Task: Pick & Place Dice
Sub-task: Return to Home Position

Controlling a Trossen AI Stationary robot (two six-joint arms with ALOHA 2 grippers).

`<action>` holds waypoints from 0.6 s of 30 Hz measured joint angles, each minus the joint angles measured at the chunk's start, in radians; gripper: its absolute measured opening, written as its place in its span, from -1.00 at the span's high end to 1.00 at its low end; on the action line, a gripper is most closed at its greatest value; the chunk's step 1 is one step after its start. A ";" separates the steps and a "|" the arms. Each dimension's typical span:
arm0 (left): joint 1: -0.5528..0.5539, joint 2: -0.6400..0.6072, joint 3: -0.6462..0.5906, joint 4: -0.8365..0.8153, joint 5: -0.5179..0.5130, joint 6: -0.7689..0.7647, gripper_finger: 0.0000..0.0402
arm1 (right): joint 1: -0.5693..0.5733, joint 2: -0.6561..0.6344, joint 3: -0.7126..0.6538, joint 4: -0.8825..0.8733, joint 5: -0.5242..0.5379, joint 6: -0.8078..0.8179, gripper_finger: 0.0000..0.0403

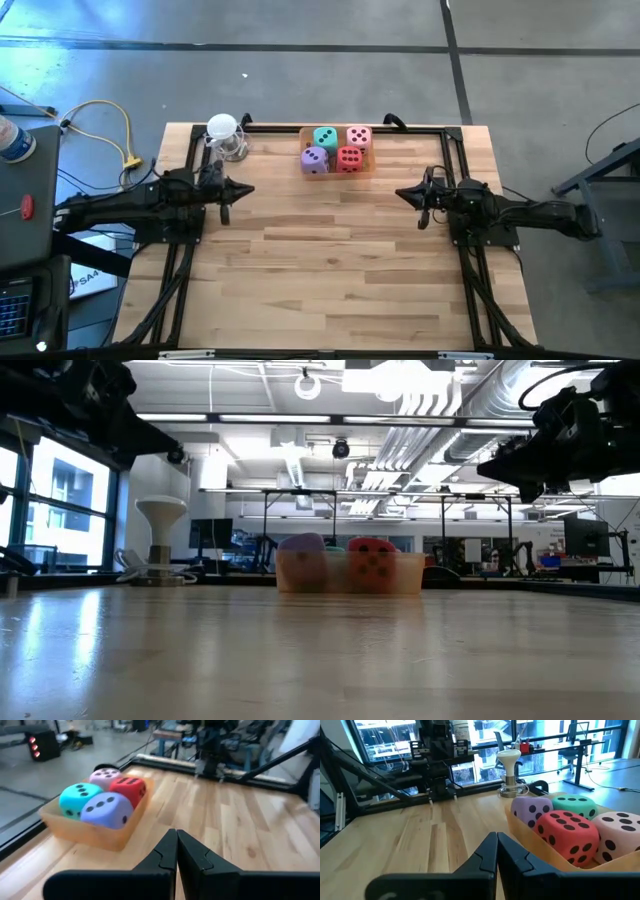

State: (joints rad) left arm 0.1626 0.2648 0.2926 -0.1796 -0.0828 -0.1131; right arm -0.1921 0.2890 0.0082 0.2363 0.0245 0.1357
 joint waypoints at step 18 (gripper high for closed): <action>-0.152 -0.247 -0.273 0.189 -0.025 0.008 1.00 | 0.000 0.001 -0.001 0.000 -0.001 -0.005 0.99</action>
State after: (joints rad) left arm 0.0105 0.0178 0.0200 0.0098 -0.1081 -0.1050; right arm -0.1918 0.2897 0.0071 0.2359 0.0238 0.1303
